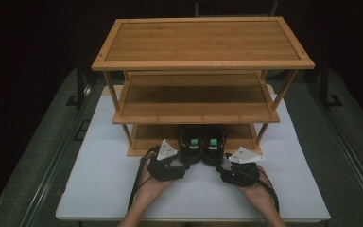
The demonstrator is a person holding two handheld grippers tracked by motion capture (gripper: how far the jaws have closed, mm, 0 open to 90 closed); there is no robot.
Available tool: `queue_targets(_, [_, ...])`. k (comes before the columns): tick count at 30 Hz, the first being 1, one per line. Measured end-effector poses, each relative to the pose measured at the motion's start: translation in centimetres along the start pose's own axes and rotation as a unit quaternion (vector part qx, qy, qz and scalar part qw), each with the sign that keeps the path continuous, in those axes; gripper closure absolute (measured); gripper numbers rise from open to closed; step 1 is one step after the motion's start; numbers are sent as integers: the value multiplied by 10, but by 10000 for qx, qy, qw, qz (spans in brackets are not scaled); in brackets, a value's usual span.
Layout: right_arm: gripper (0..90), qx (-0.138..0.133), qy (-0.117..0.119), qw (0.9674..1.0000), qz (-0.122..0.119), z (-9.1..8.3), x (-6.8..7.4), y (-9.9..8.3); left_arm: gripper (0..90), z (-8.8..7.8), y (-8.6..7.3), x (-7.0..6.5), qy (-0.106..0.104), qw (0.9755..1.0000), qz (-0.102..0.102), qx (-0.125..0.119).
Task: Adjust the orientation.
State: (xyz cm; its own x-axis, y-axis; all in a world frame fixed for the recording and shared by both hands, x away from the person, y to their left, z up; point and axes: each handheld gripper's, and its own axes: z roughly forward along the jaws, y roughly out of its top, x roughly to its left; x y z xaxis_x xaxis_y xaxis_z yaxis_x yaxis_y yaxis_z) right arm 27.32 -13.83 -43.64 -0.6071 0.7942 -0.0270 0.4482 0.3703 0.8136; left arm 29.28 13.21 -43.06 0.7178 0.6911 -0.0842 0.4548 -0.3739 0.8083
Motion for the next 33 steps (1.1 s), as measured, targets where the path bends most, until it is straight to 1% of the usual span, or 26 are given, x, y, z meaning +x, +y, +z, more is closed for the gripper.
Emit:
queue_targets(1, [538, -14, -40, 10000, 60, -2, 0, -1, 501, -1, -1, -1, -16, 10000, -4, -18])
queue_targets(2, [597, -12, -23, 9999, 158, -3, 1, -2, 542, -2, -1, -2, -2, 10000, -23, -14])
queue_targets(4, [693, 53, -64, 9993, 367, -4, 1, -3, 621, -2, -2, -3, -5, 10000, -50, 37])
queue_targets(5, [758, 55, -45, 9987, 496, -5, 1, -3, 686, -3, -3, -3, -24, 10000, -51, 60])
queue_targets(6, [821, 54, -73, 9983, 577, -6, 1, -4, 715, -2, -3, -4, 4, 10000, -46, 40])
queue_targets(7, [866, 25, -158, 9982, 582, -6, 2, -4, 755, -2, -3, -4, 46, 10000, -42, 26])
queue_targets(8, [890, -1, -195, 9981, 592, -7, 3, -4, 786, -3, -3, -4, 13, 10000, -72, 5])
queue_targets(9, [897, -16, -205, 9977, 646, -7, 4, -4, 810, -2, -3, -4, 5, 9999, -101, -12])
queue_targets(11, [897, -17, -198, 9978, 626, -7, 6, -4, 832, 0, -2, -5, 169, 9998, -47, 50])
queue_targets(12, [897, 5, -225, 9980, 599, -6, 8, -3, 842, 1, -2, -5, 166, 9998, -106, 45])
queue_targets(14, [898, 26, -181, 9984, 528, -4, 12, -3, 854, 2, -1, -6, 197, 9997, -98, 60])
queue_targets(16, [897, 66, -165, 9985, 526, -2, 15, -2, 855, 2, -1, -5, 190, 9997, -91, 77])
queue_targets(21, [898, 64, -279, 9986, 447, 0, 18, -1, 857, 3, 0, -5, 263, 9996, -96, 52])
queue_targets(24, [898, 66, -407, 9984, 394, 3, 21, 2, 856, 5, 2, -3, 335, 9994, -107, 64])
queue_targets(25, [898, 66, -431, 9984, 368, 5, 21, 2, 856, 6, 3, -2, 352, 9993, -119, 77])
queue_targets(26, [899, 71, -445, 9982, 397, 6, 21, 3, 856, 8, 3, -2, 393, 9991, -102, 73])
queue_targets(27, [898, 68, -446, 9982, 402, 7, 20, 4, 855, 9, 4, -2, 471, 9988, -75, 81])
queue_targets(30, [898, 55, -518, 9979, 374, 11, 18, 5, 852, 13, 6, 0, 520, 9986, -62, 87])
queue_targets(32, [898, 48, -573, 9975, 418, 14, 16, 7, 852, 15, 7, 0, 535, 9985, -88, 55])
queue_targets(33, [899, 58, -606, 9972, 426, 15, 15, 7, 852, 16, 7, 1, 547, 9985, -69, 66])
